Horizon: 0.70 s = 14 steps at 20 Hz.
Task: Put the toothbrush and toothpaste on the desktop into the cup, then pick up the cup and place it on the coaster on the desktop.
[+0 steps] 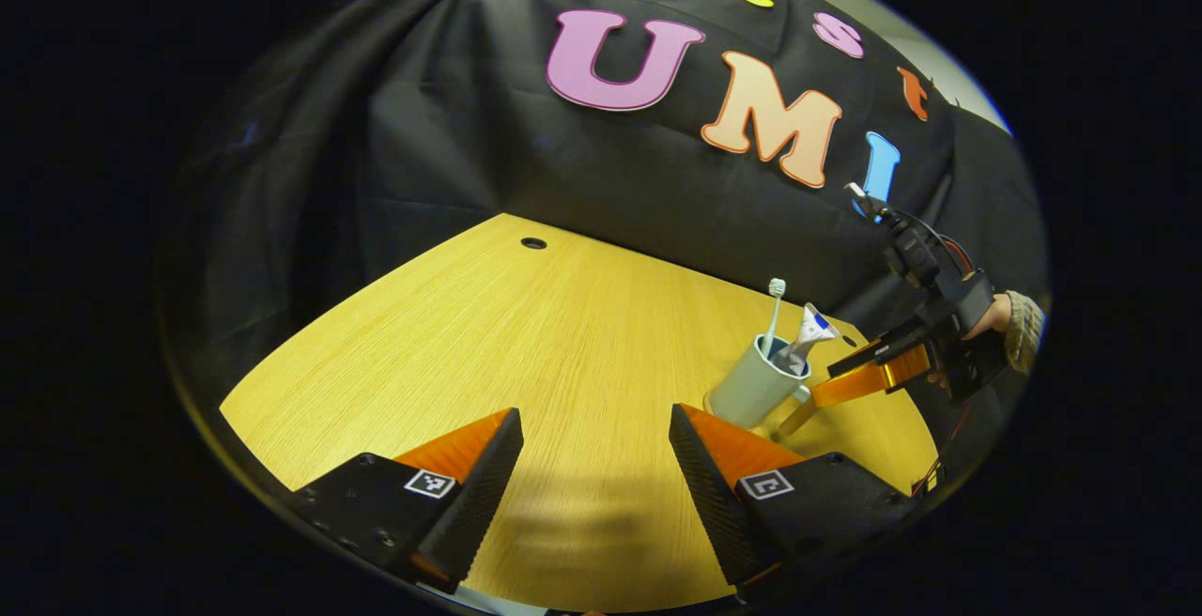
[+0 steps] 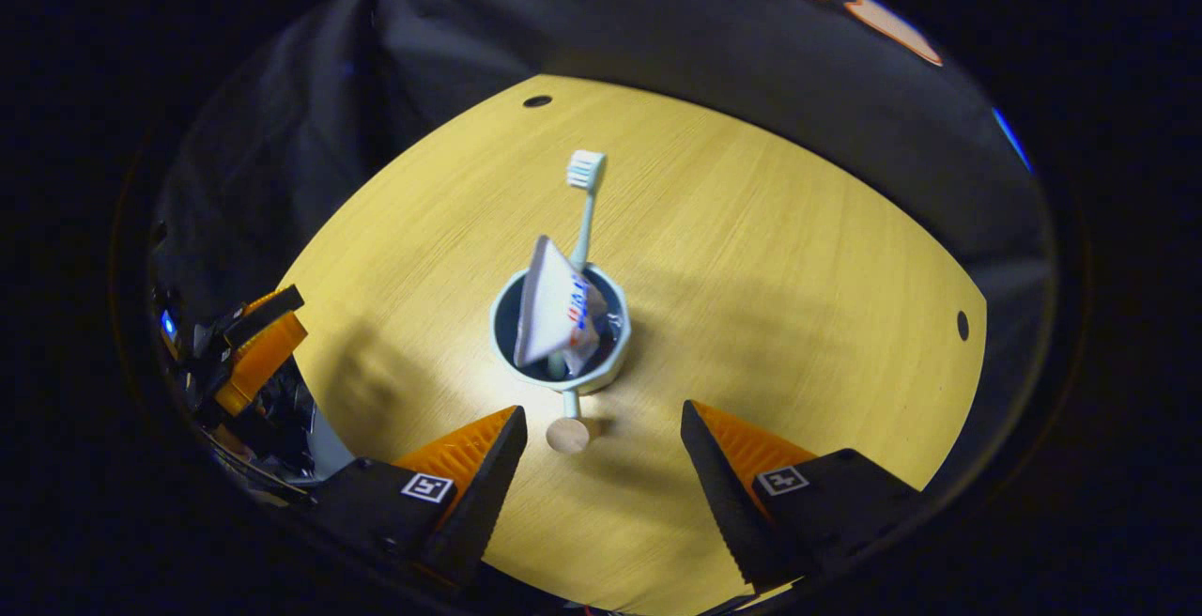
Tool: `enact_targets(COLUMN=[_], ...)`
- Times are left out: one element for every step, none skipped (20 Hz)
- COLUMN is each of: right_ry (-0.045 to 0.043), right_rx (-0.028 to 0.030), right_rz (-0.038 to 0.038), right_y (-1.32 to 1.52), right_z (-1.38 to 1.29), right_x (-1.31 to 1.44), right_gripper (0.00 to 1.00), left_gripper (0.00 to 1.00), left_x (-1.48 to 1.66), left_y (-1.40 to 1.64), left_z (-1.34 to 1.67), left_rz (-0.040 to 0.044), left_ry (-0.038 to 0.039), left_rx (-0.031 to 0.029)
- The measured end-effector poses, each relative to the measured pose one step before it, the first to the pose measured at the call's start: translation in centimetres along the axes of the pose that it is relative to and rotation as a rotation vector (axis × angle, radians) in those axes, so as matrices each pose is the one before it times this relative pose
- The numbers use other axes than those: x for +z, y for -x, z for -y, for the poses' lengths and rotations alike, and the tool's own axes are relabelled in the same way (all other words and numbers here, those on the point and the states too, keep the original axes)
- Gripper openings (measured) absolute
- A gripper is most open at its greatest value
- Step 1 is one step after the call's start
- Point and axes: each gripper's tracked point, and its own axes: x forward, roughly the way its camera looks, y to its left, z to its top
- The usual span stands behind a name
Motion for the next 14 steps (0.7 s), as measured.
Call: enact_targets(right_ry=[-0.03478,-0.03953,-0.02414,-0.02064,-0.01852,-0.01821,-0.01776,-0.02145,-0.02984,-0.03036,-0.03817,-0.03276,-0.02973,-0.02826], right_rx=[-0.01592,-0.01921,-0.01891,-0.03396,-0.02989,-0.01954,-0.01728,-0.01534,-0.01794,-0.00964,-0.00536,-0.00494,-0.01374,-0.00502], right_rz=[0.05904,0.05630,0.03760,0.04514,0.04855,0.04409,0.04407,0.04363,0.03995,0.02584,0.01902,0.01369,0.02152,0.03288], right_y=[1.042,1.082,0.799,0.885,0.733,0.777,0.837,0.907,0.772,0.750,0.705,0.639,0.878,0.882], right_z=[0.346,0.514,0.570,0.689,0.683,0.383,0.238,0.126,0.427,0.295,0.420,0.291,0.510,0.349], right_x=[-0.293,-0.228,-0.359,-0.133,-0.158,-0.188,-0.114,0.032,-0.063,-0.163,-0.524,-0.166,0.274,0.581], right_gripper=[0.95,0.99,0.99,0.99,0.99,0.99,0.95,0.99,0.99,0.99,0.99,0.99,0.99,0.95], left_gripper=[0.93,0.93,0.93,0.93,0.93,0.93,0.93,0.93,0.93,0.93,0.93,0.93,0.93,0.93], left_x=[0.050,0.226,0.124,0.033,0.017,0.077,0.015,0.144,-0.027,-0.025,-0.194,-0.171,-0.268,-0.118], left_y=[-0.266,-0.430,-0.204,-0.315,-0.320,-0.319,-0.173,-0.235,-0.261,-0.342,-0.336,-0.428,-0.367,-0.221], left_z=[0.598,1.100,0.767,1.005,1.053,1.045,0.982,0.956,0.940,0.973,0.770,0.698,0.534,0.420], left_rz=[-0.00428,-0.00311,0.00094,-0.00515,-0.00798,-0.00733,-0.00546,-0.00332,-0.00338,-0.00636,-0.01047,-0.01296,-0.01865,-0.01625], left_ry=[-0.01517,-0.01917,-0.00938,-0.00552,-0.00475,-0.00607,-0.00901,-0.01072,-0.00994,-0.00795,-0.00415,0.00180,0.00613,0.00959], left_rx=[-0.01027,-0.02091,-0.01693,-0.02101,-0.02197,-0.01958,-0.01827,-0.01441,-0.01441,-0.01389,-0.00765,-0.00688,-0.00382,0.00319])
